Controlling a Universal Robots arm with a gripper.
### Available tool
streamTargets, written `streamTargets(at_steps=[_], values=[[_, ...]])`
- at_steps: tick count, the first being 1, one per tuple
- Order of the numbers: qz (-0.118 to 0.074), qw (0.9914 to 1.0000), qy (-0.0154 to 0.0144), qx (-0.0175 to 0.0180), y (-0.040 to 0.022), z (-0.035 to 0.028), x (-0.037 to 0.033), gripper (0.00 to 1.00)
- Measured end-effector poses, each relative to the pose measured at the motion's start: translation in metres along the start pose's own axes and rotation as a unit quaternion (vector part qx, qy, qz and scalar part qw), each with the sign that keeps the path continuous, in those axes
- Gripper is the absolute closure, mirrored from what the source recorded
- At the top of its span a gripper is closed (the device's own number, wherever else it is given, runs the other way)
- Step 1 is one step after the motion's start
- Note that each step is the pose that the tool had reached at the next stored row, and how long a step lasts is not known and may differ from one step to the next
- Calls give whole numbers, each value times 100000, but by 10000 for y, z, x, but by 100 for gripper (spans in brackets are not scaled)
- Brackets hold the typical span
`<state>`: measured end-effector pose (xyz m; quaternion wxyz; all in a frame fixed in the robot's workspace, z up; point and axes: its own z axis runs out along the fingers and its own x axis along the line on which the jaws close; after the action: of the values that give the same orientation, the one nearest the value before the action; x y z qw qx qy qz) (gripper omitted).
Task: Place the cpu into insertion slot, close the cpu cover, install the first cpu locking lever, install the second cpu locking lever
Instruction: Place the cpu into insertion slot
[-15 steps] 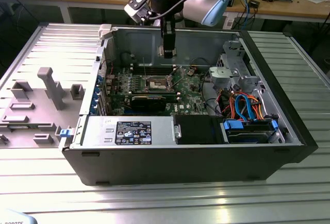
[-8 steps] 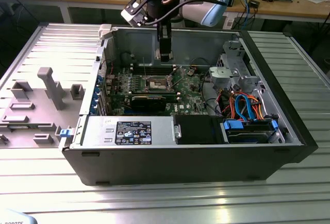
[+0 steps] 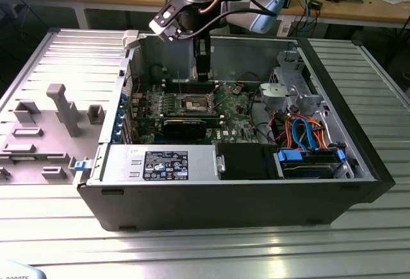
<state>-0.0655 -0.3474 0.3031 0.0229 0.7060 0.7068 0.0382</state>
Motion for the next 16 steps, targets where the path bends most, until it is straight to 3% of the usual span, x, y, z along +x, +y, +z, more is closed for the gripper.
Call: streamTargets(at_steps=[1, 4, 5, 14, 16], values=[[9, 100000, 114, -14, -3, 26, -1, 46], [78, 99996, 854, -17, -9, 78, -1, 46], [81, 99996, 910, -14, -11, 104, -2, 46], [74, 99996, 890, -23, -26, 286, -6, 46], [13, 99996, 706, -504, -28, 296, -5, 46]])
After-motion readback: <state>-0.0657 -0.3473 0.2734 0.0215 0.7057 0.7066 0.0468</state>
